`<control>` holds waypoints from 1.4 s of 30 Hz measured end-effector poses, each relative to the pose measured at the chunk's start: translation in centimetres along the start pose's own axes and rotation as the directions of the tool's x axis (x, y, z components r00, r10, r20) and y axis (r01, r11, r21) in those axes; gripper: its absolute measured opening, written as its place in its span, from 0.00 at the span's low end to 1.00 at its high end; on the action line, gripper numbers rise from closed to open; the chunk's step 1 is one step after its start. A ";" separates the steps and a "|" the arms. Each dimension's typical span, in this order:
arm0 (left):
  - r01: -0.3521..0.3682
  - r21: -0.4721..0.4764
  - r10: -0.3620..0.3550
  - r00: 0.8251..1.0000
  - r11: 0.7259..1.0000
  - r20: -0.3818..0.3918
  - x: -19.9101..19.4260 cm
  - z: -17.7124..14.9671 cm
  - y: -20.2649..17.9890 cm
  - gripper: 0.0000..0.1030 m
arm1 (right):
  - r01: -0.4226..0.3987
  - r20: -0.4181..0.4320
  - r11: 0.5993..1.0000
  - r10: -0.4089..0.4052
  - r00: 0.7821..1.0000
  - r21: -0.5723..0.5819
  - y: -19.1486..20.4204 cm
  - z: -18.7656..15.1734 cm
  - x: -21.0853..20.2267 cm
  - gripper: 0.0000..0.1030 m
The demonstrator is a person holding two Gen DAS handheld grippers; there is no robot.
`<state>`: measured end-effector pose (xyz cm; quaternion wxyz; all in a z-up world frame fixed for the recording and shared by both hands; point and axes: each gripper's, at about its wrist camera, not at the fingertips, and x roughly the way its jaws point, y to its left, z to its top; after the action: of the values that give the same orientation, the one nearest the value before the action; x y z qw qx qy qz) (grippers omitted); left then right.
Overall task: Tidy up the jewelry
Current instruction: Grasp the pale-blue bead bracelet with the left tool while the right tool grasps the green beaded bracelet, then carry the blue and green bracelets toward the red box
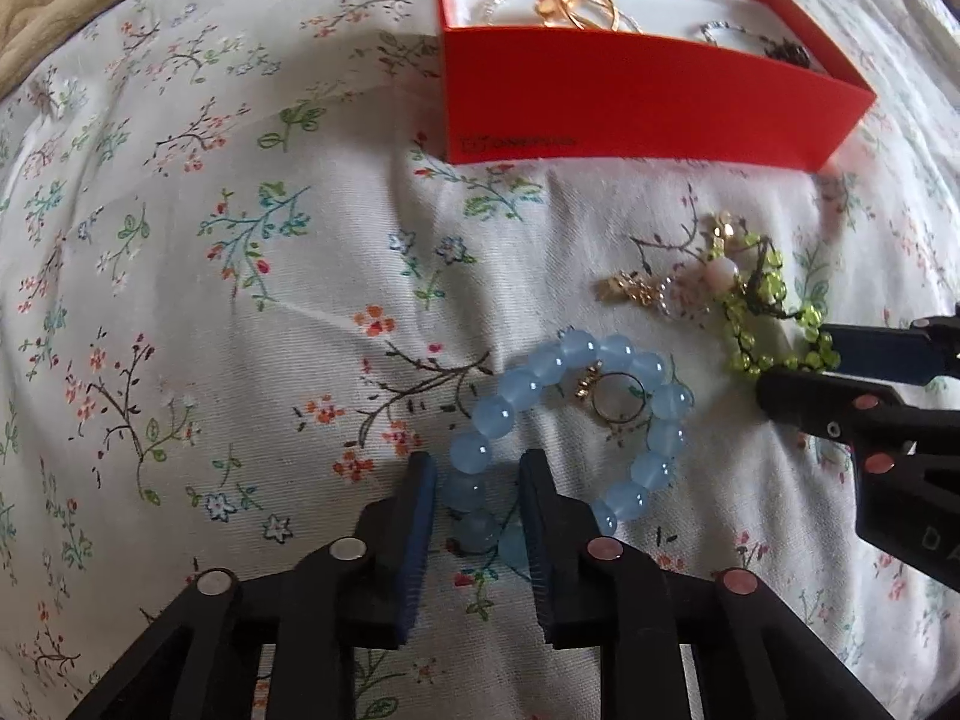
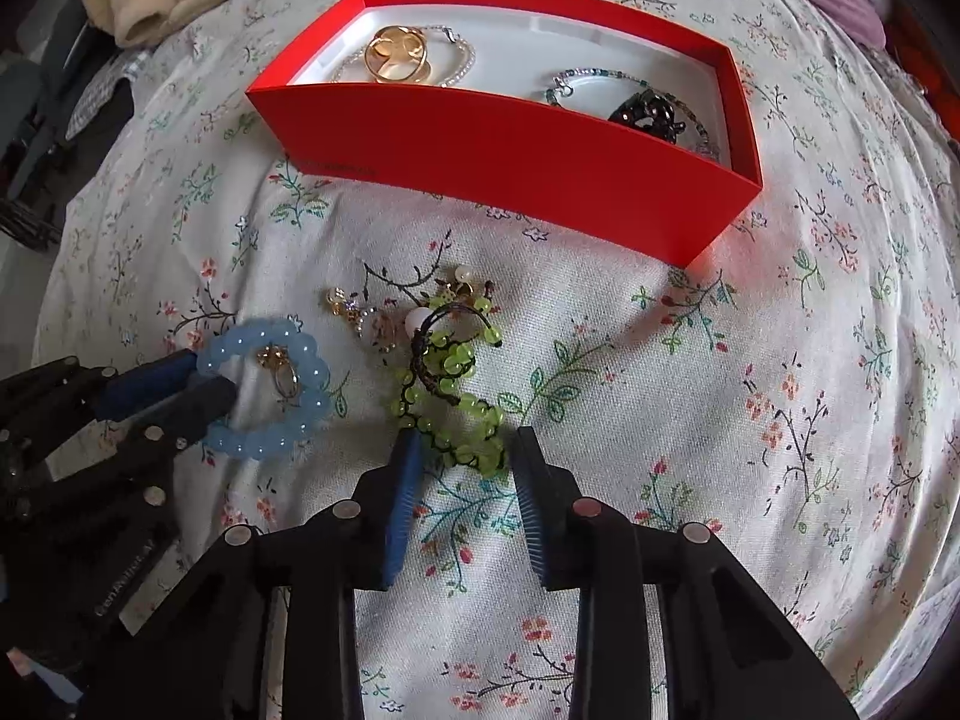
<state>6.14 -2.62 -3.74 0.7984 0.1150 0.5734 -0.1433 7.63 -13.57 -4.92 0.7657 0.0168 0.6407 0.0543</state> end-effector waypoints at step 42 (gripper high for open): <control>0.231 -0.102 -0.195 0.940 0.968 0.282 -10.3 4.5 1.1 0.08 | -0.151 0.310 0.988 0.138 0.941 0.021 -2.2 1.0 -12.9 0.06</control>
<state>7.44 -2.22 7.47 0.8546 -0.0220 0.4769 -0.2045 6.51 -17.04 7.66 0.8495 0.0891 0.5117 0.0927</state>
